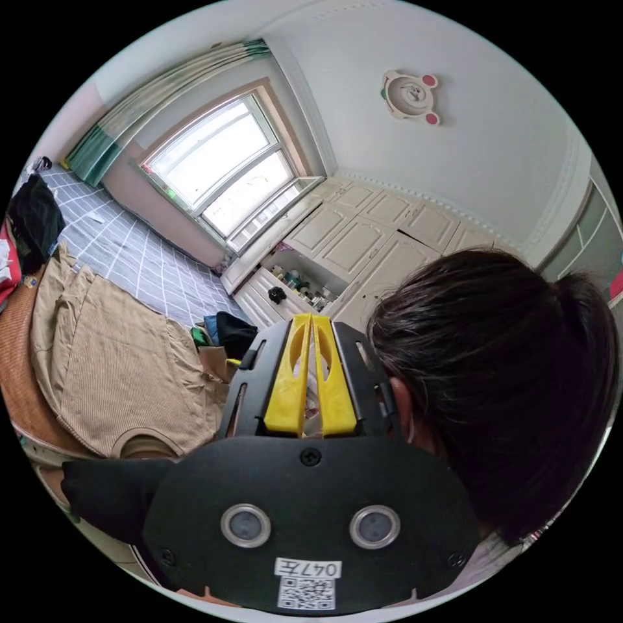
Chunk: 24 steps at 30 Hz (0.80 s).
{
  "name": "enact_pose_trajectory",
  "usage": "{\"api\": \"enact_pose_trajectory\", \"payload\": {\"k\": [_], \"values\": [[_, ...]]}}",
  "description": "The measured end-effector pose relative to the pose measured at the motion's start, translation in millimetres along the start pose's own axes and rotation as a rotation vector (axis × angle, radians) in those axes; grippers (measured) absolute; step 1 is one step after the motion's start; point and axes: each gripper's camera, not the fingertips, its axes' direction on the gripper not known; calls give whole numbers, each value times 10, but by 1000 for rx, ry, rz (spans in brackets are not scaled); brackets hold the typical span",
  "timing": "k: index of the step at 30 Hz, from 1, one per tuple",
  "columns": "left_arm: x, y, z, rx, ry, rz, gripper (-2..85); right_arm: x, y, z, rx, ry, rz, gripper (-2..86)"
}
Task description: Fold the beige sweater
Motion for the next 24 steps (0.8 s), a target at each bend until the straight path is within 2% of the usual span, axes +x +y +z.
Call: {"api": "enact_pose_trajectory", "payload": {"k": [3, 6, 8, 11, 15, 17, 18, 20, 22, 24], "values": [[-48, 274, -236, 63, 11, 7, -10, 494, 143, -1030, 245, -77, 98, -9], [-284, 550, -547, 160, -80, -31, -10, 632, 186, -2050, 445, -114, 102, -9], [-670, 833, -885, 269, -245, -93, -10, 425, 124, -2593, 569, -222, 36, -9], [-1230, 1286, -1176, 351, -359, -147, -10, -152, -68, -2755, 631, -434, -76, -9], [-2032, 1853, -1305, 337, -354, -262, -10, -1197, -302, -2237, 572, -691, -192, -8], [-2409, 2223, -1244, 260, -459, -313, -10, -2009, -310, -1571, 467, -811, -233, -5], [-2490, 2322, -1216, 241, -489, -325, -10, -2224, -284, -1385, 438, -818, -255, -2], [-2799, 2728, -1069, 152, -563, -374, -10, -2982, -80, -562, 259, -807, -309, 28], [-2988, 3021, -946, 84, -591, -393, -9, -3289, 171, -56, 95, -839, -331, 56], [-3139, 3300, -840, 27, -622, -403, -9, -3206, 510, 92, 68, -911, -301, 68]]}}
